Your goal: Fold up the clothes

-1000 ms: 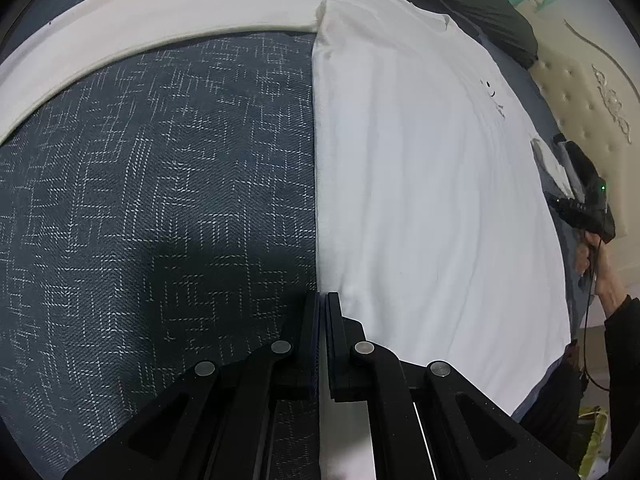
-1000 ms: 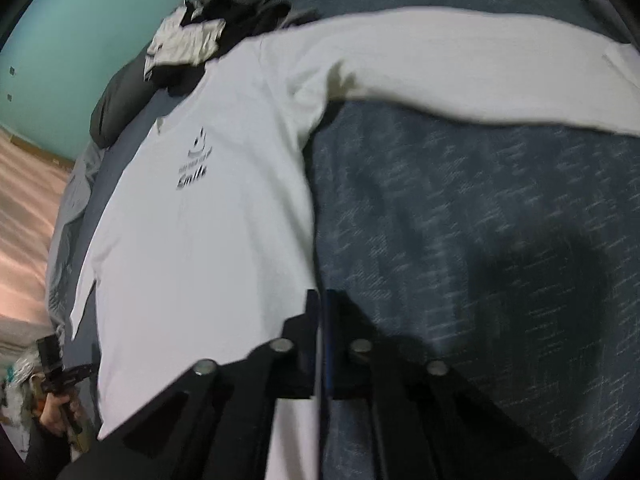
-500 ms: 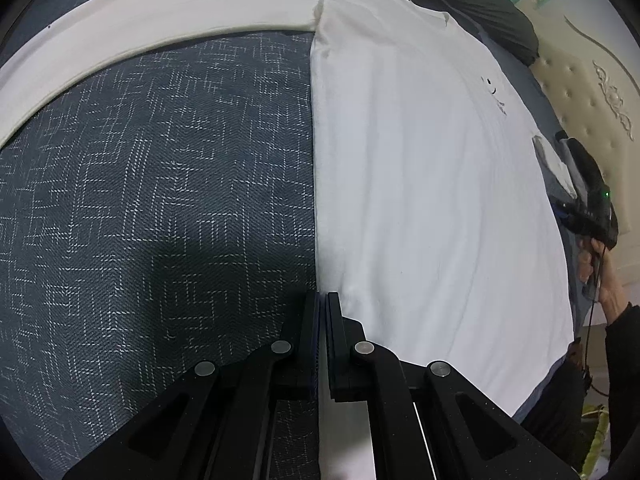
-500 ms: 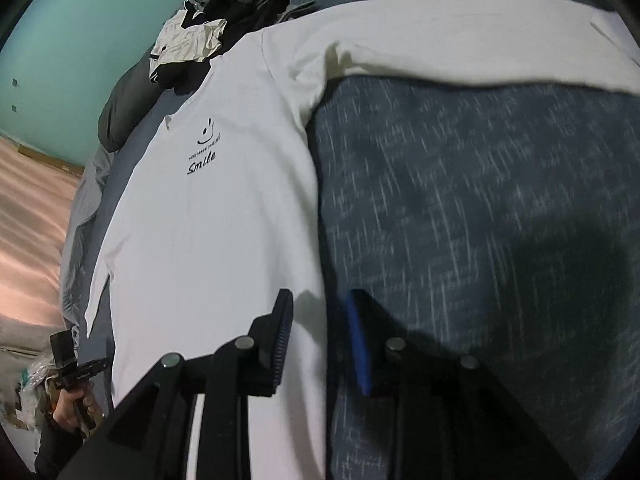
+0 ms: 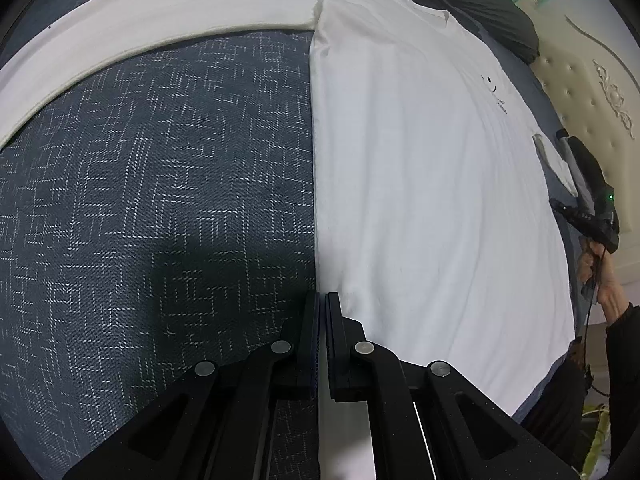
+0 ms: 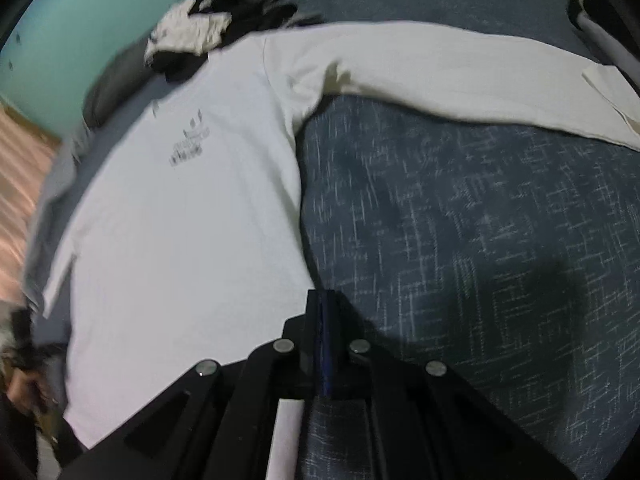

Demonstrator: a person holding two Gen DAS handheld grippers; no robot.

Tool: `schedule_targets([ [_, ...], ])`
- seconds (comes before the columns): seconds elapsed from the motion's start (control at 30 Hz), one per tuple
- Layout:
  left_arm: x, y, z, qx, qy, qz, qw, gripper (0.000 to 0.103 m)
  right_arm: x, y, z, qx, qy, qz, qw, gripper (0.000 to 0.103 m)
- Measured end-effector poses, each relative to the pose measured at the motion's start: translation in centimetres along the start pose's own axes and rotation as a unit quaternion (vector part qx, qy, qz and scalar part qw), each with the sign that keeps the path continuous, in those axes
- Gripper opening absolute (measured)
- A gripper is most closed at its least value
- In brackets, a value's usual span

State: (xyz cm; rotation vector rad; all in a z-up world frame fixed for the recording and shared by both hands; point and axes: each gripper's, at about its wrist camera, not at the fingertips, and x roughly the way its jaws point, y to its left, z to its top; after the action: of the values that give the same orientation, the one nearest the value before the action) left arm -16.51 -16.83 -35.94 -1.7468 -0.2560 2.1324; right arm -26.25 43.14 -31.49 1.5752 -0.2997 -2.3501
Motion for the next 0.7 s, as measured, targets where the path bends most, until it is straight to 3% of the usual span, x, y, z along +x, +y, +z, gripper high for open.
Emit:
schedule_targets([
  [0.4, -0.5, 0.3, -0.3, -0.005, -0.001, -0.006, 1.0, 0.002, -2.4, -1.1, -1.7, 0.042, -0.017, 0.032, 0.998, 0.003],
  [0.7, -3.5, 1.4, -1.0, -0.023, -0.025, -0.007, 0.9994, 0.003, -3.9, 1.2, -3.5, 0.051, -0.023, 0.063, 0.996, 0.003],
])
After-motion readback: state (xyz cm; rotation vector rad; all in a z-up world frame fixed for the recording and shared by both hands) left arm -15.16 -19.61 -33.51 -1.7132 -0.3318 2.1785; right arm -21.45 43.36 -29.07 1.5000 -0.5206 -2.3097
